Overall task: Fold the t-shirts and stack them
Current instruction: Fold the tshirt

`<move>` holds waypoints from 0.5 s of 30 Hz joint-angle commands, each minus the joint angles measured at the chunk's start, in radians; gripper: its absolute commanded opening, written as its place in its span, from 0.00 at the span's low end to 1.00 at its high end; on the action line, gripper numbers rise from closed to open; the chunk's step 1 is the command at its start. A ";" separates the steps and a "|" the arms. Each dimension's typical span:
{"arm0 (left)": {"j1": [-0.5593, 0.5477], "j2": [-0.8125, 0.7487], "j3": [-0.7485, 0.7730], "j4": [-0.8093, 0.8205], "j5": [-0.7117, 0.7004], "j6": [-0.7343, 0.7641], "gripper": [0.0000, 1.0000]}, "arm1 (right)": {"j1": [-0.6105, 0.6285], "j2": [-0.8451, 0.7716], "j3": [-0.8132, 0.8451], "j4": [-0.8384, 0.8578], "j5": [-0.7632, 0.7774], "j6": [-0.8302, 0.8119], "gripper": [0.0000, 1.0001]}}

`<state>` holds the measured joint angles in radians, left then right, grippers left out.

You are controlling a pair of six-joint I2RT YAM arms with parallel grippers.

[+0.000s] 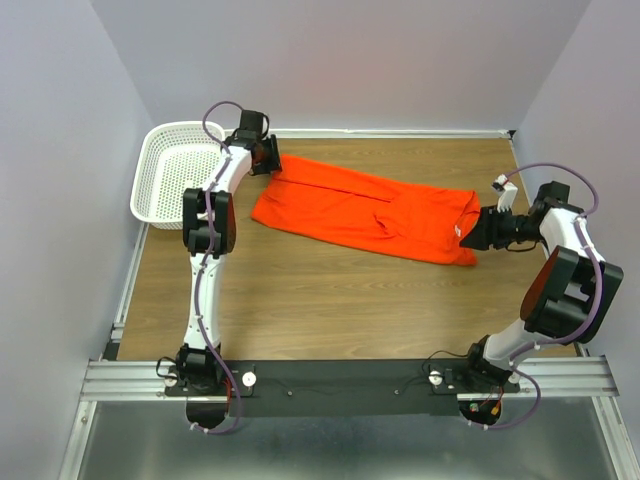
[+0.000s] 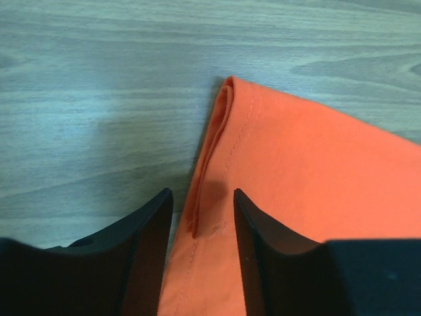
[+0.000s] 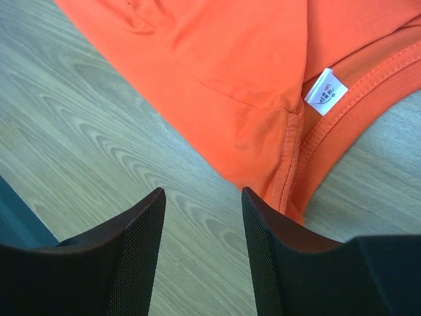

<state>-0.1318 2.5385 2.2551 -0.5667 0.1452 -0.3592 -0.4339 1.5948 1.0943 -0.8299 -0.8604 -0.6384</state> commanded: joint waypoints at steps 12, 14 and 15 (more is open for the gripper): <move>0.011 0.016 -0.008 -0.081 0.036 0.034 0.05 | 0.000 -0.050 0.013 0.005 -0.029 0.026 0.58; 0.017 -0.004 -0.029 -0.068 0.018 0.029 0.00 | 0.004 -0.053 0.013 -0.005 -0.029 0.011 0.58; 0.020 -0.014 -0.041 -0.064 0.013 0.025 0.00 | 0.012 -0.053 0.016 -0.012 -0.025 -0.001 0.58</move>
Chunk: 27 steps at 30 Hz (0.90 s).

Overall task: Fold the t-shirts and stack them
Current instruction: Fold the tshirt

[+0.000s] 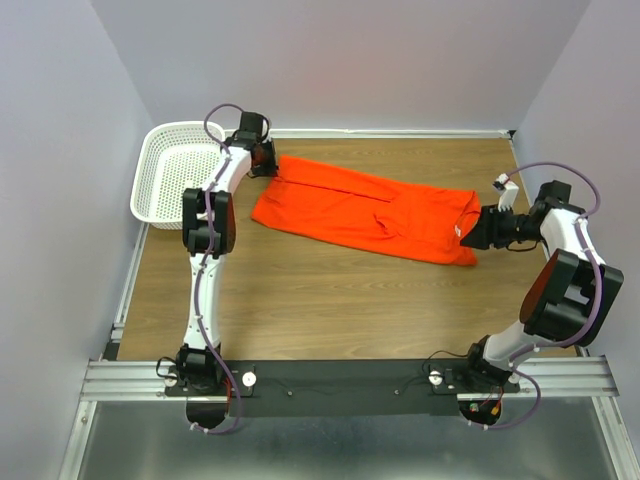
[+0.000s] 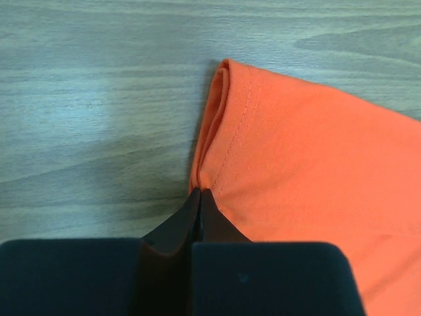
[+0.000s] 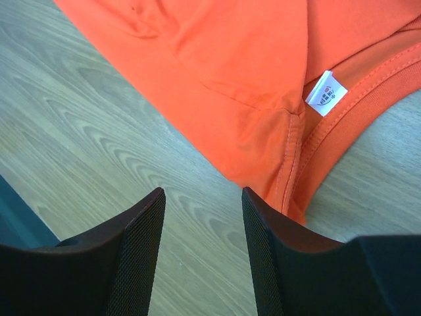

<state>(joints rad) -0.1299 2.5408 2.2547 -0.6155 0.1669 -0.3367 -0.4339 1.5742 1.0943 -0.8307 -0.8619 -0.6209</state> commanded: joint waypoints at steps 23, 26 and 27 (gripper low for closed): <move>0.027 -0.497 -0.794 0.233 -0.052 0.005 0.00 | 0.495 0.061 0.207 0.171 0.262 0.173 0.58; 0.016 -0.563 -0.900 0.272 -0.069 0.002 0.00 | 0.494 0.060 0.208 0.235 0.310 0.252 0.59; 0.016 -0.570 -0.908 0.290 -0.078 0.001 0.00 | 0.495 0.063 0.210 0.246 0.313 0.262 0.60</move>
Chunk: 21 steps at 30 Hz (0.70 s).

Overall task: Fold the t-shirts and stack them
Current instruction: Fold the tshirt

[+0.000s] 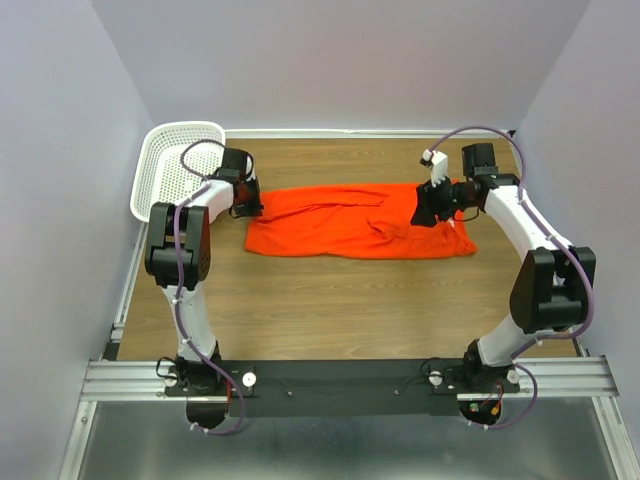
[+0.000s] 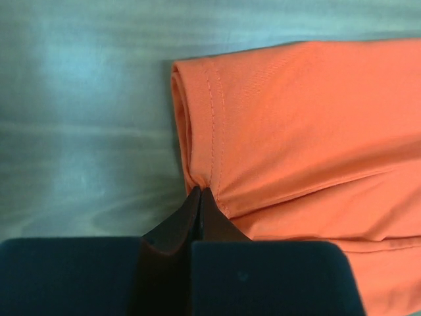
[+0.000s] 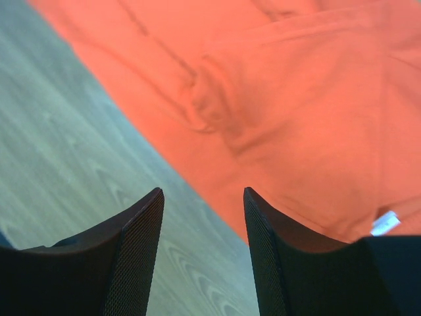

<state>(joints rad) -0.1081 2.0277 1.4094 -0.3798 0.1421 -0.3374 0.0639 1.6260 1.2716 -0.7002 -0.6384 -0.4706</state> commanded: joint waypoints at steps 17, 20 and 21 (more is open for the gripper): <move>0.031 0.002 0.117 0.010 -0.154 0.001 0.25 | 0.026 0.038 -0.006 -0.033 -0.156 -0.240 0.58; 0.031 -0.036 0.111 0.012 -0.112 0.005 0.40 | 0.146 0.014 -0.072 -0.061 -0.090 -0.394 0.58; 0.030 -0.067 0.103 0.013 -0.102 0.005 0.43 | 0.231 -0.006 -0.121 -0.045 -0.055 -0.458 0.58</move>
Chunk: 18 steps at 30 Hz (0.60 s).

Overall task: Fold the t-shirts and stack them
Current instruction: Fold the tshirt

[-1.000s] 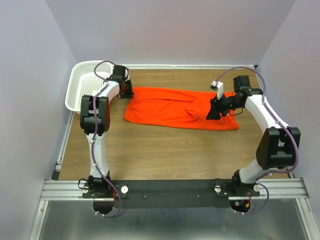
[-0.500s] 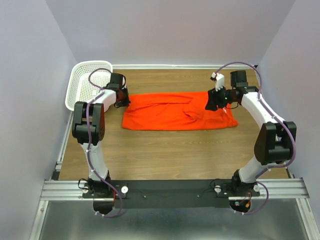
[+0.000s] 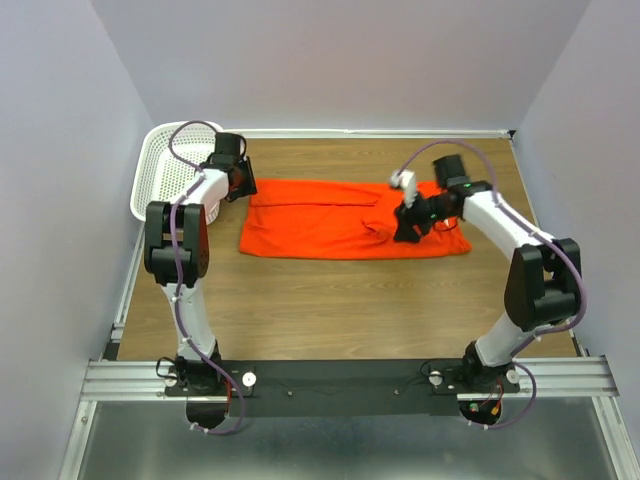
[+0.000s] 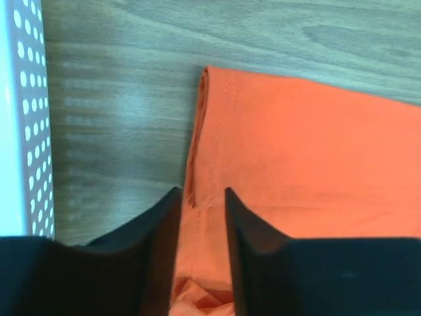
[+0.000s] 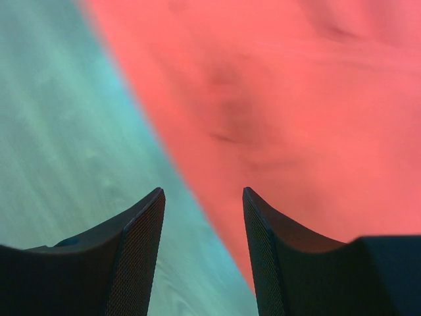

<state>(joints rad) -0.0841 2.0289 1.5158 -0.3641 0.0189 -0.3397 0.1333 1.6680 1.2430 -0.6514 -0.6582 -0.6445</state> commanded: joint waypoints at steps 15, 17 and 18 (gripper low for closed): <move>0.010 -0.871 -0.486 0.243 -0.197 0.125 0.66 | 0.770 0.209 -0.062 0.427 0.705 -0.155 0.53; 0.012 -0.973 -0.548 0.261 -0.226 0.136 0.69 | 0.789 0.266 -0.044 0.443 0.744 -0.146 0.53; 0.012 -1.063 -0.601 0.280 -0.240 0.139 0.72 | 0.801 0.283 -0.021 0.452 0.778 -0.132 0.52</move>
<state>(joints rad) -0.0795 1.1492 1.0584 -0.1646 -0.0895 -0.2466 0.9028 1.8763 1.1767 -0.2821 -0.0784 -0.8223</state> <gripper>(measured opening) 0.685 0.532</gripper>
